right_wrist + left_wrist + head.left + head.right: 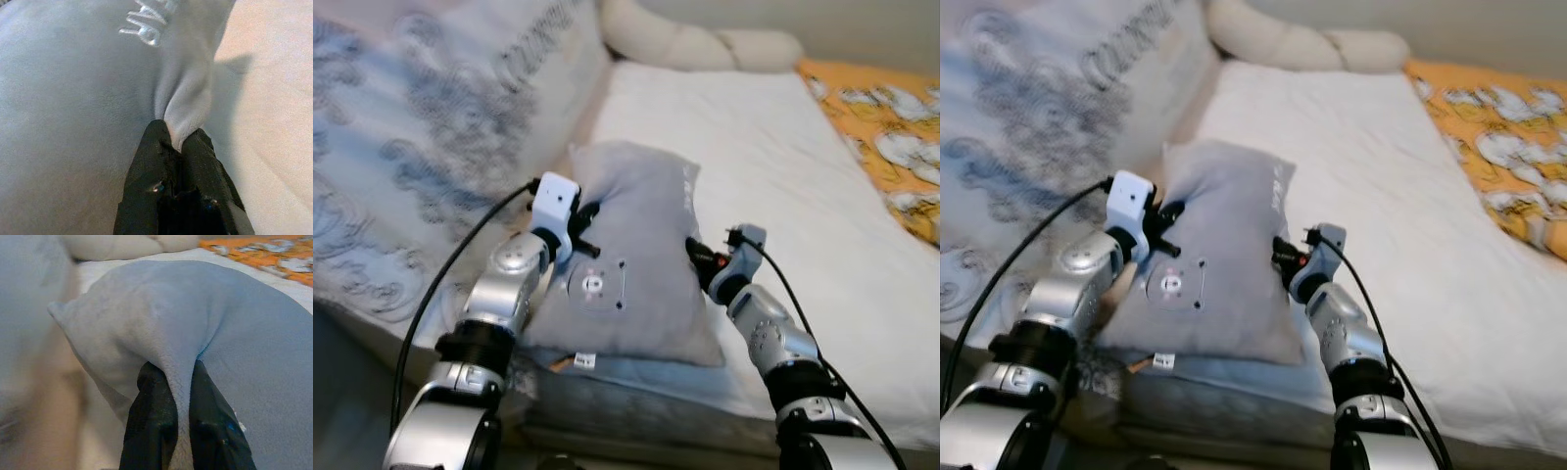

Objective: Clean up the room

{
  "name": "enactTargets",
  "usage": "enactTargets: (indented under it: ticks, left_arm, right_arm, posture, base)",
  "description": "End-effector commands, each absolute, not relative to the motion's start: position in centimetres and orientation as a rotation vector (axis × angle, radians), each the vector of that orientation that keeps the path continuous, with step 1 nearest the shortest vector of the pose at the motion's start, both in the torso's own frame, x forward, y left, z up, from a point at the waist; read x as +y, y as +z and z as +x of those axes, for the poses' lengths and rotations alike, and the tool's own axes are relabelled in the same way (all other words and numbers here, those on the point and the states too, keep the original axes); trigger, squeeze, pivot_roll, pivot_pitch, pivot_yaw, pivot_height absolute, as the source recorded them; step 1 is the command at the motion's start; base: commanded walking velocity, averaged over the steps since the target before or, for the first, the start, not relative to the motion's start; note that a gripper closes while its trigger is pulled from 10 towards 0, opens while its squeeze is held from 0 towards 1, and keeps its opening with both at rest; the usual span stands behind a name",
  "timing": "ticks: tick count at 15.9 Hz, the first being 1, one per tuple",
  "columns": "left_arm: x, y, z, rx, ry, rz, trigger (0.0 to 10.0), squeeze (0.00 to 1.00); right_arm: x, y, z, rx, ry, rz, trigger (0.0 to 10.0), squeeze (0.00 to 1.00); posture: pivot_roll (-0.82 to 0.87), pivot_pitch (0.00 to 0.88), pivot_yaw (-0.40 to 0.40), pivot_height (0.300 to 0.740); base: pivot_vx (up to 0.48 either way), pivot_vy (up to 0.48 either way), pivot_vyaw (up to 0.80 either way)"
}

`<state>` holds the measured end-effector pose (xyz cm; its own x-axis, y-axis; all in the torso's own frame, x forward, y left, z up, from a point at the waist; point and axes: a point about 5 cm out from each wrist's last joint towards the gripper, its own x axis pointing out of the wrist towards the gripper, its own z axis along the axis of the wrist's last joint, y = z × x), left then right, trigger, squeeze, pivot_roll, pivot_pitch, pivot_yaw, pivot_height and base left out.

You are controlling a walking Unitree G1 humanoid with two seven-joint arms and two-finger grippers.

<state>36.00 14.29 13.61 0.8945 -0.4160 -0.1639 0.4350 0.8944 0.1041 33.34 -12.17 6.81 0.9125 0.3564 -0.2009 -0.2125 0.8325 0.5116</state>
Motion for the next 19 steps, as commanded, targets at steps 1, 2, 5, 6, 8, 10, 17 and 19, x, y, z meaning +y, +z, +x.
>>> enactTargets:
  ticks: [1, 2, 5, 6, 8, 10, 17, 19]
  left_arm:
    - [14.5, 14.8, 36.4, 0.09, -0.435, 0.136, 10.0, 0.0]
    - [14.4, 14.8, 36.4, 0.091, -0.439, 0.138, 10.0, 0.0]
    - [14.0, 14.7, 36.4, 0.095, -0.456, 0.145, 10.0, 0.0]
    - [13.9, 14.7, 36.4, 0.096, -0.462, 0.146, 10.0, 0.0]
    - [13.7, 14.6, 36.5, 0.098, -0.473, 0.151, 10.0, 0.0]
    - [13.0, 14.8, 36.6, 0.076, -0.515, 0.187, 10.0, 0.0]
    - [12.5, 16.0, 38.9, 0.054, -0.538, 0.527, 10.0, 0.0]
    - [13.8, 17.3, 39.8, 0.053, -0.52, 0.638, 10.0, 0.0]
  right_arm:
    - [-12.4, 7.3, 33.7, 0.275, 0.292, 0.495, 10.0, 0.0]
    - [-12.5, 7.3, 33.6, 0.274, 0.288, 0.496, 10.0, 0.0]
    - [-12.9, 7.0, 33.5, 0.278, 0.267, 0.502, 10.0, 0.0]
    - [-12.9, 7.0, 33.5, 0.276, 0.262, 0.507, 10.0, 0.0]
    - [-13.0, 6.9, 33.4, 0.273, 0.252, 0.523, 10.0, 0.0]
    - [-13.6, 6.6, 33.2, 0.276, 0.21, 0.536, 10.0, 1.0]
    - [-16.2, 6.3, 31.8, 0.214, 0.183, 0.5, 10.0, 1.0]
    - [-15.8, 8.0, 31.1, 0.148, 0.377, 0.496, 10.0, 1.0]
  posture:
    - [0.07, 0.0, -0.029, 0.74]
    - [0.06, 0.0, -0.023, 0.74]
    - [0.05, 0.0, -0.013, 0.74]
    - [0.05, 0.0, -0.008, 0.74]
    - [0.03, 0.0, 0.0, 0.74]
    - [0.02, 0.0, 0.005, 0.74]
    - [-0.05, 0.0, 0.036, 0.74]
    - [-0.08, 0.0, 0.054, 0.74]
  base:
    - [0.322, 0.0, 0.0]
    - [0.322, 0.0, 0.0]
    - [0.314, 0.0, 0.0]
    - [0.311, 0.0, 0.0]
    - [0.307, 0.0, 0.0]
    - [0.144, 0.0, 0.0]
    - [0.0, 0.0, 0.0]
    - [0.0, 0.0, 0.0]
